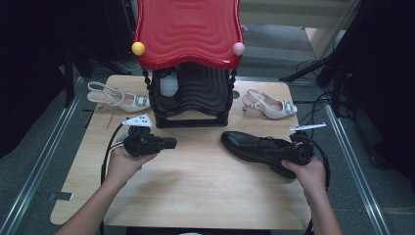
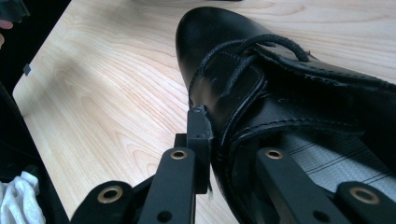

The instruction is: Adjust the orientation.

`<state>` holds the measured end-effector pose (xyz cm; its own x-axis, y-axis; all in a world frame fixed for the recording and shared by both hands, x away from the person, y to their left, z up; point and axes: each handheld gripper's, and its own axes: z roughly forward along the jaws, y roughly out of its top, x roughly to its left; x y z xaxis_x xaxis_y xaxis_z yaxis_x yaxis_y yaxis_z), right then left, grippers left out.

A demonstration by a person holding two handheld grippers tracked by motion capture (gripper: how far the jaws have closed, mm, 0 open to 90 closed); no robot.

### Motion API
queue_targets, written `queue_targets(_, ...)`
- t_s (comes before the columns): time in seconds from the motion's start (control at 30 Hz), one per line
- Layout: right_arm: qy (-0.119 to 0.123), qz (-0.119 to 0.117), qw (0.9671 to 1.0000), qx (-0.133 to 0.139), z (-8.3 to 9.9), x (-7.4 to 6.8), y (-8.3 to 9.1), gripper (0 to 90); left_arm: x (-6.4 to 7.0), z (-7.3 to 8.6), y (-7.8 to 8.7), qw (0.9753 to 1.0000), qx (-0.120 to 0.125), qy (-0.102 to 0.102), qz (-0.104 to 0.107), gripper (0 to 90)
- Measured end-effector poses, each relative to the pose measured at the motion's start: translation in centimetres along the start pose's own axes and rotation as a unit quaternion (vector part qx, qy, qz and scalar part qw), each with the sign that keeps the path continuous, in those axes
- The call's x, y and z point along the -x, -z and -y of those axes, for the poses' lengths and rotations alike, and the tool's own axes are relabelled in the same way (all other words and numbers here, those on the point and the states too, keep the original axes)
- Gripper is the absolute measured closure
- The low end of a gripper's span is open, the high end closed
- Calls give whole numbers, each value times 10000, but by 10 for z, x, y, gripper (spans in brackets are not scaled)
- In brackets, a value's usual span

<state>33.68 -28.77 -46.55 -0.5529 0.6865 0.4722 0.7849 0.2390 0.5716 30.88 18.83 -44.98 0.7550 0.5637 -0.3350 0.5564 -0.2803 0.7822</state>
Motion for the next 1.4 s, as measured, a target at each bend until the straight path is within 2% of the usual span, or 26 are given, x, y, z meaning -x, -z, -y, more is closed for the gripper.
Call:
queue_targets(0.13,118,14,9999,-13,-5,-11,-5,835,0,0,-1,10000,-26,24,-20,810)
queue_targets(0.43,363,-218,9991,82,-24,-41,-25,834,-4,4,2,9999,-54,110,-43,812)
queue_targets(0.6,451,-411,9981,32,-32,-55,-41,833,-6,5,2,9996,-33,289,8,801)
queue_targets(0.67,478,-458,9978,-46,-34,-60,-48,833,-7,6,1,9995,-100,312,4,795)
queue_targets(0.77,558,-451,9973,-180,-37,-69,-59,832,-7,7,-2,9994,-139,294,-68,815)
queue_targets(1.0,622,-529,9962,-298,-42,-87,-86,832,-7,8,-5,9994,-201,291,-22,822)
queue_targets(1.13,613,-495,9965,-289,-43,-97,-101,831,-7,9,-4,9992,-206,351,29,791)
queue_targets(1.27,654,-450,9964,-284,-42,-105,-115,827,-7,10,-5,9991,-303,290,93,751)
queue_targets(1.4,613,-456,9969,-192,-39,-108,-121,823,-6,12,-8,9989,-371,271,28,721)
